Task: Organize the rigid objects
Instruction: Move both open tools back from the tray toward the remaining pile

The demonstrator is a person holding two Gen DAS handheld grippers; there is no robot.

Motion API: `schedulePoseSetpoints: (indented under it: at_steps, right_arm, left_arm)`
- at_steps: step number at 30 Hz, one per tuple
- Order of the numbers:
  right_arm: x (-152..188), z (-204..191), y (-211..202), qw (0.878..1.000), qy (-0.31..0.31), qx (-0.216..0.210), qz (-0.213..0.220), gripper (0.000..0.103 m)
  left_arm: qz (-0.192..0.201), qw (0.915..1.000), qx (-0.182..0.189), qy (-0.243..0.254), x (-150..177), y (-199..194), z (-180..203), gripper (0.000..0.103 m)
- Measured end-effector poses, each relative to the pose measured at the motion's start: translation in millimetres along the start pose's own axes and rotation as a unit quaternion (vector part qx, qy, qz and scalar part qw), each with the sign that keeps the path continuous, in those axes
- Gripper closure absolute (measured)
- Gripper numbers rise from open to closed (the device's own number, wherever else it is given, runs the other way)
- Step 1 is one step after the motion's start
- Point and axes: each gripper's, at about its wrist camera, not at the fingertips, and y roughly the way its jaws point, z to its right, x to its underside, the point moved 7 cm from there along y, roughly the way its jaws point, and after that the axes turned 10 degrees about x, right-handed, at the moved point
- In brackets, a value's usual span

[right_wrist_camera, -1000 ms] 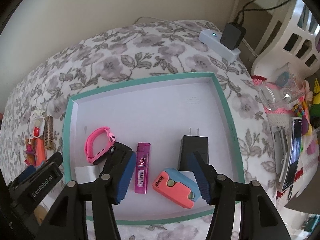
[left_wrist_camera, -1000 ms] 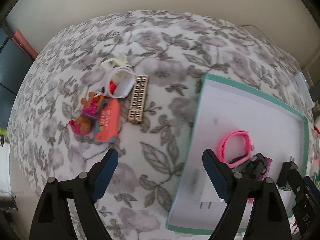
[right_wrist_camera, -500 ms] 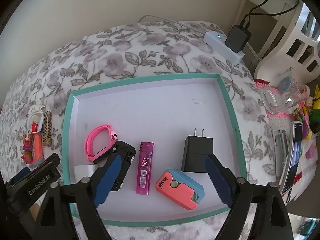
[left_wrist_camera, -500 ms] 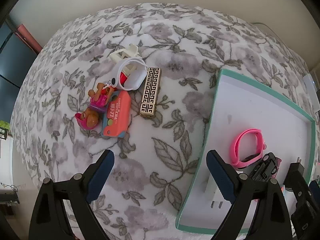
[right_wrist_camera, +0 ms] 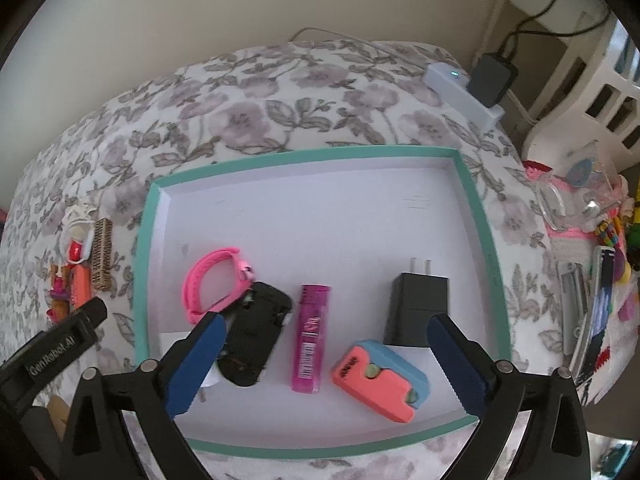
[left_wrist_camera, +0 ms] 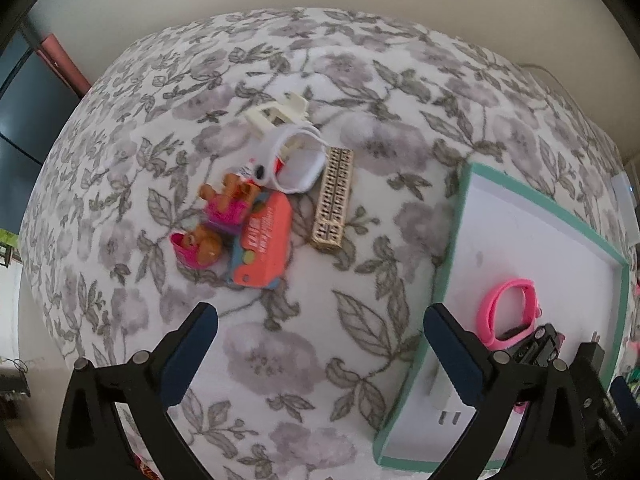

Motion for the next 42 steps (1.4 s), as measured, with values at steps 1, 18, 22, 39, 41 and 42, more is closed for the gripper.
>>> schedulePoseSetpoints:
  at_steps: [1,18,22,39,41,42]
  right_arm:
    - [0,-5,-1,1.0,-0.004,-0.006,0.0,0.001]
    - [1,-110,-23,0.995,-0.068,-0.073,0.022,0.001]
    - [2,-137,-29,0.992,-0.081,-0.092,0.03,0.001]
    - [8,-201,-19,0.985,-0.14,-0.095,0.038,0.002]
    - [7,-202,-15,0.985,-0.14,-0.095,0.035,0.002]
    - [6,-203,-13,0.985,-0.14,-0.094,0.034,0.002]
  left_arm:
    - [0.003,1.0,-0.001,-0.001,-2,-2,-4,0.0]
    - [0.027,0.9941,-0.014,-0.104,-31,-12,-125,0.0]
    - [0.026,0.9908,-0.016,-0.132,-32,-10,-149,0.0]
    - [-0.002,0.9917,0.046,-0.12,-45,20,-148,0.0]
    - [-0.007,0.9906,0.071,-0.117,-47,24,-141,0.0]
    - [-0.009,0.9902,0.077,-0.116,-48,26,-139,0.0]
